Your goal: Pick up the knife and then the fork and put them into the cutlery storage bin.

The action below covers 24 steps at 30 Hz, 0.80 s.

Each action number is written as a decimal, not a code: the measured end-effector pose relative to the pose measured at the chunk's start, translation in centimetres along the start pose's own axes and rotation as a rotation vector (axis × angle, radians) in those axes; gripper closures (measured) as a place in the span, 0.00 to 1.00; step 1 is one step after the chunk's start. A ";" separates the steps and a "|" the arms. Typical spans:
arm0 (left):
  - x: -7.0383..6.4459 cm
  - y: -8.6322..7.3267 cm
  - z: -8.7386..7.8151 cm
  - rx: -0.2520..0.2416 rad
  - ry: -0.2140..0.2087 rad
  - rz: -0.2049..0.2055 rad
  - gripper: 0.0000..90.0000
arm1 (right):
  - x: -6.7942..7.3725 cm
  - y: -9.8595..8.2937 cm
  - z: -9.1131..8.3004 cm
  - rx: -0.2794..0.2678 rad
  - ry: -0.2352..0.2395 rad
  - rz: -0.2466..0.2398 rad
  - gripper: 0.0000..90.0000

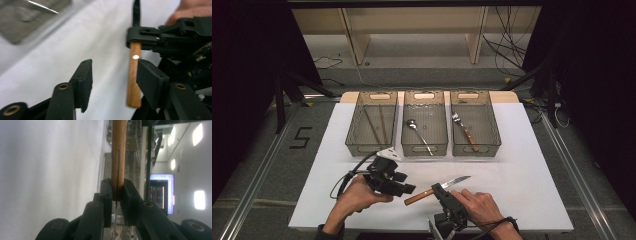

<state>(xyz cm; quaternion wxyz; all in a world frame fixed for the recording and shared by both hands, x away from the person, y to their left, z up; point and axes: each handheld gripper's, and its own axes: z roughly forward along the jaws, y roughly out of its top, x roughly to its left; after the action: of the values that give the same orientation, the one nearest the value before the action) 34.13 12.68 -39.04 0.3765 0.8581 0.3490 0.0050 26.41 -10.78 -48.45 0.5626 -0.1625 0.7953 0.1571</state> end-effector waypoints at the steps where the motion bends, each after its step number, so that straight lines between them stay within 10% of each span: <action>1: 0.2 -0.1 -0.4 -0.016 0.006 -0.008 0.47 | -0.2 -0.2 0.0 0.003 -0.003 0.002 0.90; 15: 2.4 -3.5 -2.0 -0.197 0.148 -0.043 0.31 | -5.1 -3.7 -0.2 0.031 0.059 0.308 0.90; 24: 3.4 -6.3 -1.3 -0.274 0.202 -0.040 0.28 | -10.7 -7.0 1.2 0.054 0.199 0.724 0.90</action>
<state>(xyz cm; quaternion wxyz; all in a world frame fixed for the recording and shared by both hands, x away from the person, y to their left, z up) 32.60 18.54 -42.99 0.4529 0.7869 0.3980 0.1313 33.82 -15.72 -39.13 0.3950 0.1296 0.8558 0.3080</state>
